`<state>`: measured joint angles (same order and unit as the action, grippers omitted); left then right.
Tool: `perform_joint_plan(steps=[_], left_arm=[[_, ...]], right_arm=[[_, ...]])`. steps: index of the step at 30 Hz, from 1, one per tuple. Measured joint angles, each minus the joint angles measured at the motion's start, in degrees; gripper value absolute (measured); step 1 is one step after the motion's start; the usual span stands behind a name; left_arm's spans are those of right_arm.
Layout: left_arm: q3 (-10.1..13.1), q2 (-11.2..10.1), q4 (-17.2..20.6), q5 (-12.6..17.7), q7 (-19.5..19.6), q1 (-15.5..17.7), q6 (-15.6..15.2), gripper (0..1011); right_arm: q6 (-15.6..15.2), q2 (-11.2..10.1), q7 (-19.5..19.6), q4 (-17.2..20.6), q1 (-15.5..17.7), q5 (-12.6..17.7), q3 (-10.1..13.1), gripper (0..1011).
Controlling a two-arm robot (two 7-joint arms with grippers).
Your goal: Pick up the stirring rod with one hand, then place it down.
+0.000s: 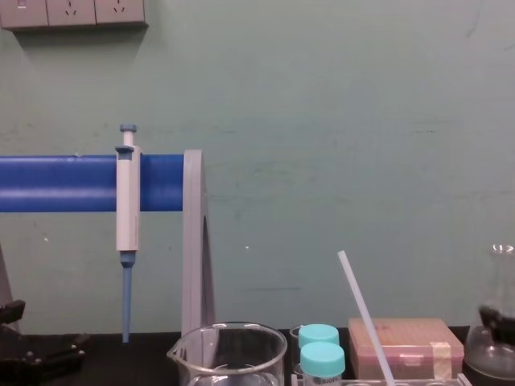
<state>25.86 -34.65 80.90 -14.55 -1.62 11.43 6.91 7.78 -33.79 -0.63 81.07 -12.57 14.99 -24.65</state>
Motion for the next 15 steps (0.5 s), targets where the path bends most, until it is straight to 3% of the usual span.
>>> perform_joint_plan(steps=[5,7,8,15], left_arm=[[0.0,0.0,0.0,0.0,0.0,0.0,0.0,1000],[0.0,0.0,0.0,0.0,0.0,0.0,0.0,1000],[0.0,0.0,0.0,0.0,0.0,0.0,0.0,1000],[0.0,0.0,0.0,0.0,0.0,0.0,0.0,1000]], right_arm=[[0.2,1.8,-4.4,1.2,-1.6,4.6,1.6,1000],[-0.5,3.4,-8.1,1.7,-3.1,8.2,2.3,1000],[-0.5,3.4,-8.1,1.7,-3.1,8.2,2.3,1000],[-5.5,7.2,-17.4,1.6,-7.1,16.3,2.5,1000]])
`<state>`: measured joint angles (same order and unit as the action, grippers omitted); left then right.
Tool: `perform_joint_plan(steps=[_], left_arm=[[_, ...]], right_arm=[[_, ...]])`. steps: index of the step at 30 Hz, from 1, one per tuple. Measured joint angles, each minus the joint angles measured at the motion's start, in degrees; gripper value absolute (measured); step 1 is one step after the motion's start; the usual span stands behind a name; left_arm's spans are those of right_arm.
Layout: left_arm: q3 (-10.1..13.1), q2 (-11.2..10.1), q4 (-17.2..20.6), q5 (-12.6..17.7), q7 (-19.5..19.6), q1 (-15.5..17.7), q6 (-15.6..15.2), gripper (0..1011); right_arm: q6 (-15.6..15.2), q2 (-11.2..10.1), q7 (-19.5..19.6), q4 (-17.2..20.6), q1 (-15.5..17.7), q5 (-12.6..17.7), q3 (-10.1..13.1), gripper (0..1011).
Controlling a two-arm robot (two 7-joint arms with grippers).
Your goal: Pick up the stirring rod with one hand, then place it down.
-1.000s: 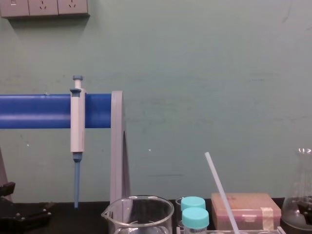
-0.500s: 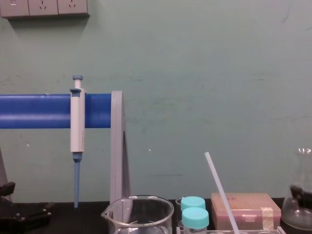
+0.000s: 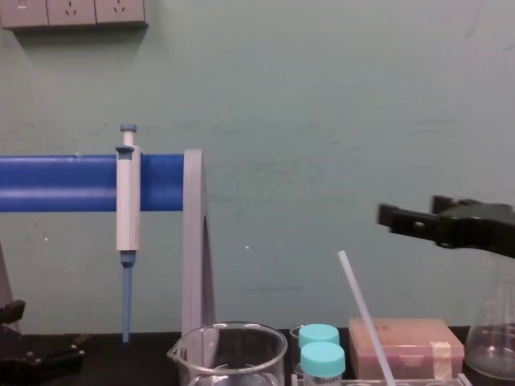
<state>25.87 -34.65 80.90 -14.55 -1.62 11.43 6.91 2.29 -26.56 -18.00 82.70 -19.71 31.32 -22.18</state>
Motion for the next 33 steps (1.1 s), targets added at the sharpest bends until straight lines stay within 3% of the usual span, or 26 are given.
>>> perform_joint_plan(steps=[4,9,18,33], left_arm=[[0.0,0.0,0.0,0.0,0.0,0.0,0.0,1000],[0.0,0.0,0.0,0.0,0.0,0.0,0.0,1000],[0.0,0.0,0.0,0.0,0.0,0.0,0.0,1000],[0.0,0.0,0.0,0.0,0.0,0.0,0.0,1000]], right_arm=[[-2.4,1.3,-4.4,-0.8,-1.8,1.8,-1.0,1000],[-4.8,2.4,-7.7,-2.4,-4.2,1.1,-3.1,1000],[-11.3,4.2,-5.9,-5.4,-6.7,-2.3,-4.9,1000],[-17.2,5.2,-4.8,-6.0,-6.2,-3.6,-5.0,1000]])
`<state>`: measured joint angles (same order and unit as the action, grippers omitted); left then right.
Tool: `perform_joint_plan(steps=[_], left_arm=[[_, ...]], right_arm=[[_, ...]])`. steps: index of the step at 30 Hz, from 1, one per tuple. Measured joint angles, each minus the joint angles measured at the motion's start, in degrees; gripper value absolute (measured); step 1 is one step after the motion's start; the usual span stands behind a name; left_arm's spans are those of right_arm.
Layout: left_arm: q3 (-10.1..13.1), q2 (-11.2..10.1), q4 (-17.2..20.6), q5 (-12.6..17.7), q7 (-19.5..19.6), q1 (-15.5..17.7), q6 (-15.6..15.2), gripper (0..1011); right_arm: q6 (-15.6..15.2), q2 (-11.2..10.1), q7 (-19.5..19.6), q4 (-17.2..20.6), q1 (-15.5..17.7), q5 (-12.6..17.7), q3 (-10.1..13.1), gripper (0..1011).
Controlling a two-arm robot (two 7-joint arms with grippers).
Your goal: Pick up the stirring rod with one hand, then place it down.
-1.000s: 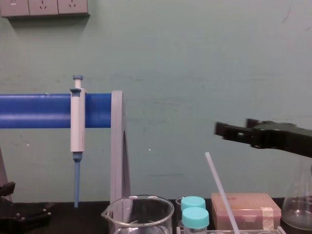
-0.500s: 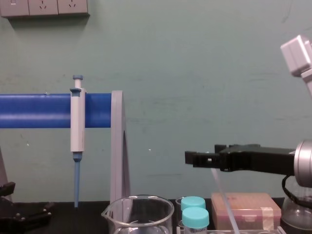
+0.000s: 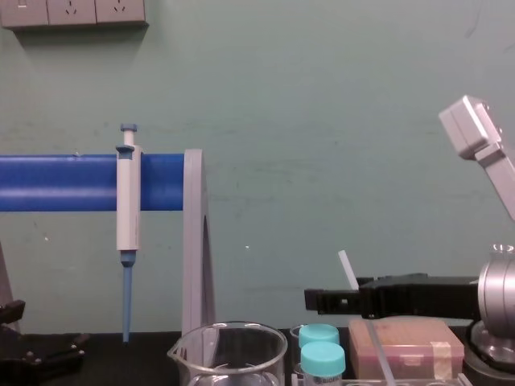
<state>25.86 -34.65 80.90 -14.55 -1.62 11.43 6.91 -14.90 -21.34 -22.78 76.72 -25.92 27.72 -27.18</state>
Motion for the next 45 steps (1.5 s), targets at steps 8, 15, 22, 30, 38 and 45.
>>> perform_joint_plan(steps=[8,15,22,30,38,45], left_arm=[[0.0,0.0,0.0,0.0,0.0,0.0,0.0,1000],[0.0,0.0,0.0,0.0,0.0,0.0,0.0,1000],[0.0,0.0,0.0,0.0,0.0,0.0,0.0,1000],[0.0,0.0,0.0,0.0,0.0,0.0,0.0,1000],[0.0,0.0,0.0,0.0,0.0,0.0,0.0,1000],[0.0,0.0,0.0,0.0,0.0,0.0,0.0,1000]], right_arm=[[-1.4,-0.1,1.0,0.6,0.7,-0.9,0.2,1000],[-1.4,-0.1,1.3,0.9,0.8,-1.4,0.3,1000],[-1.3,-0.1,1.3,0.8,0.8,-1.3,0.3,1000],[-1.3,-0.1,1.2,0.8,0.8,-1.2,0.3,852],[-1.3,-0.1,1.2,0.7,0.7,-1.2,0.3,603],[-1.3,-0.1,1.2,0.7,0.7,-1.2,0.3,398]])
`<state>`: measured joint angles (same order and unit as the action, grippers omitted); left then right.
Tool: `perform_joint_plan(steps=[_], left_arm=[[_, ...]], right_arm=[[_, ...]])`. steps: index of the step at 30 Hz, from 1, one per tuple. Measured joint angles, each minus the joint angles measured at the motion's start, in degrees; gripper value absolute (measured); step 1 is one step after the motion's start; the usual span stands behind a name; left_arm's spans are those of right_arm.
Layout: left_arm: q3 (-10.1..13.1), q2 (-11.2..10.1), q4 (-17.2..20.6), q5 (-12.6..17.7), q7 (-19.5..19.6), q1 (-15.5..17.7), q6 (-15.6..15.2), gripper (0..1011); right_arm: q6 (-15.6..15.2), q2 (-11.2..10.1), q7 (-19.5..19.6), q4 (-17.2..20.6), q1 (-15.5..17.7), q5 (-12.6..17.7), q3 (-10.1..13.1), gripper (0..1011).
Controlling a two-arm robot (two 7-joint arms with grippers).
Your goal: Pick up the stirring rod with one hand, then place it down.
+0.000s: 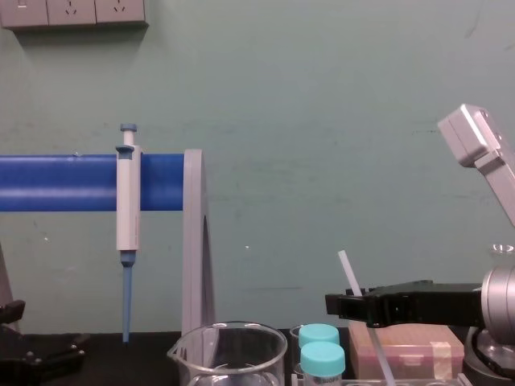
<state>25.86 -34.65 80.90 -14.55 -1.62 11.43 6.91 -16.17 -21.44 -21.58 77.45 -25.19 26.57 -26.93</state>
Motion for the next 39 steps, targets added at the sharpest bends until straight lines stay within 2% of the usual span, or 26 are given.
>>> perform_joint_plan(steps=[2,5,6,7,10,13,18,22,23,26,29,32,39], left_arm=[[0.0,0.0,0.0,0.0,0.0,0.0,0.0,1000],[0.0,0.0,0.0,0.0,0.0,0.0,0.0,1000],[0.0,0.0,0.0,0.0,0.0,0.0,0.0,1000],[0.0,0.0,0.0,0.0,0.0,0.0,0.0,1000],[0.0,0.0,0.0,0.0,0.0,0.0,0.0,1000],[0.0,0.0,0.0,0.0,0.0,0.0,0.0,1000],[0.0,0.0,0.0,0.0,0.0,0.0,0.0,1000],[0.0,0.0,0.0,0.0,0.0,0.0,0.0,1000],[0.0,0.0,0.0,0.0,0.0,0.0,0.0,1000],[0.0,0.0,0.0,0.0,0.0,0.0,0.0,1000],[0.0,0.0,0.0,0.0,0.0,0.0,0.0,1000],[0.0,0.0,0.0,0.0,0.0,0.0,0.0,1000],[0.0,0.0,0.0,0.0,0.0,0.0,0.0,1000]], right_arm=[[0.0,0.0,0.0,0.0,0.0,0.0,0.0,316],[0.0,0.0,0.0,0.0,0.0,0.0,0.0,246],[0.0,0.0,0.0,0.0,0.0,0.0,0.0,178],[0.0,0.0,0.0,0.0,0.0,0.1,0.0,178],[0.0,0.0,0.0,0.0,0.0,0.1,0.0,81],[0.2,0.0,0.0,0.0,0.1,0.0,0.1,72],[2.5,0.4,0.2,0.4,1.1,-0.4,1.1,72],[5.9,0.7,0.5,1.1,2.3,-0.9,2.1,72],[7.9,0.7,0.6,1.4,3.0,-1.3,2.5,72],[11.4,0.6,0.6,2.0,4.2,-2.2,3.0,72],[16.8,0.6,0.4,2.9,6.3,-3.6,3.9,72],[20.0,0.6,-0.1,3.7,7.9,-3.9,4.7,72],[23.2,1.1,-0.9,6.0,10.2,-3.3,6.8,72]])
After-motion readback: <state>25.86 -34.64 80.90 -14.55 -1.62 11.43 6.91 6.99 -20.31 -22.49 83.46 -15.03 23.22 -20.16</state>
